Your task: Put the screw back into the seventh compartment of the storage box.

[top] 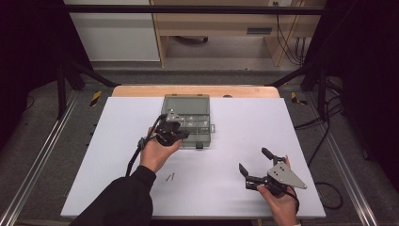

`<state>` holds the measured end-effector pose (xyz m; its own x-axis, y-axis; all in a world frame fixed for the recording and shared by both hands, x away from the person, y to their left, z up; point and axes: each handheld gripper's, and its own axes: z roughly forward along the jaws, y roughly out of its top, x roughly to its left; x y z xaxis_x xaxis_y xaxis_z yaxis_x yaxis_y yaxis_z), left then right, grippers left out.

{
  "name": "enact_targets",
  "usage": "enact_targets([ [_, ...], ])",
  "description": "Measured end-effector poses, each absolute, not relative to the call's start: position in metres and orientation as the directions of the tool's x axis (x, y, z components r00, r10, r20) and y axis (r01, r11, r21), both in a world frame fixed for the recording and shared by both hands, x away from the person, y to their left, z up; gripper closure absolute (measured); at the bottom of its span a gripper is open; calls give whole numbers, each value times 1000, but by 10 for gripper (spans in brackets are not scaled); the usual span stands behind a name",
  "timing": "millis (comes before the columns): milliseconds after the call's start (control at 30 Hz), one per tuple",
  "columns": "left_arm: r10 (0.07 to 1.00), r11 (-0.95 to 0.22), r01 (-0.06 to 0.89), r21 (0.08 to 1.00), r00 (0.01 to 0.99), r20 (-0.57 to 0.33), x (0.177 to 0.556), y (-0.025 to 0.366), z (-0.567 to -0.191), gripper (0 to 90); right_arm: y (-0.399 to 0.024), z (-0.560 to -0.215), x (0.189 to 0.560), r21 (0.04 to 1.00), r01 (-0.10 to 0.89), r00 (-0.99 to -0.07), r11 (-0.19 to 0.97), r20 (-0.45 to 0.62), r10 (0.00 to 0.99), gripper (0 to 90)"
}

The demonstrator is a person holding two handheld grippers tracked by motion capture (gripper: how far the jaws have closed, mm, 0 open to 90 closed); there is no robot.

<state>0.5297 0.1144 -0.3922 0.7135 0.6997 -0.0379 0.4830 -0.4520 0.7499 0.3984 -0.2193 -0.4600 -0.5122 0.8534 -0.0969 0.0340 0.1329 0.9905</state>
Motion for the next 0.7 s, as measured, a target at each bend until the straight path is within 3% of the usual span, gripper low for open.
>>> enact_targets([
  [700,750,-406,485,774,661,-20,549,101,-411,877,-219,-460,398,990,30,-514,136,-101,852,47],
])
